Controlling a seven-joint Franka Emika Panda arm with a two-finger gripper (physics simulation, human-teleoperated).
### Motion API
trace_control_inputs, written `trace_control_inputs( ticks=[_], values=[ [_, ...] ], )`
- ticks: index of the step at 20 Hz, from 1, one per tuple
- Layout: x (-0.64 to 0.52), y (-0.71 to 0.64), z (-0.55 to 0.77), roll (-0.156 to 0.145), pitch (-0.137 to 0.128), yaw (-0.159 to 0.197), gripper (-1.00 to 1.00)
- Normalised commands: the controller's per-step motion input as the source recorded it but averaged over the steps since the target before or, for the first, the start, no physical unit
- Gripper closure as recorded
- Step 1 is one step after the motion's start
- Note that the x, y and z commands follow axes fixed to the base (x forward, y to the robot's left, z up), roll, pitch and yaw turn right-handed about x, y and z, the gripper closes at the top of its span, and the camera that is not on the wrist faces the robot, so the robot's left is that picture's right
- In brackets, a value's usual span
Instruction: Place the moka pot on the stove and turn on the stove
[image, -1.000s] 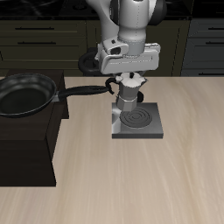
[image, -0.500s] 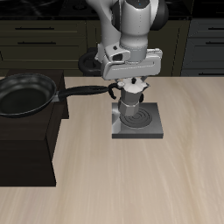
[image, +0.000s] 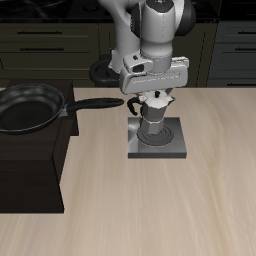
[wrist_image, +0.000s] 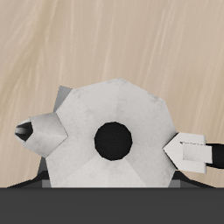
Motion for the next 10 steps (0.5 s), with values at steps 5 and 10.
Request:
trace_control_inputs(
  ticks=[5,10],
  values=[
    [0.08,0.03,-0.04,-0.002,0.01,-0.002,1.0],
    [0.05,0.0,-0.04,-0.001,0.011,0.0,1.0]
  ],
)
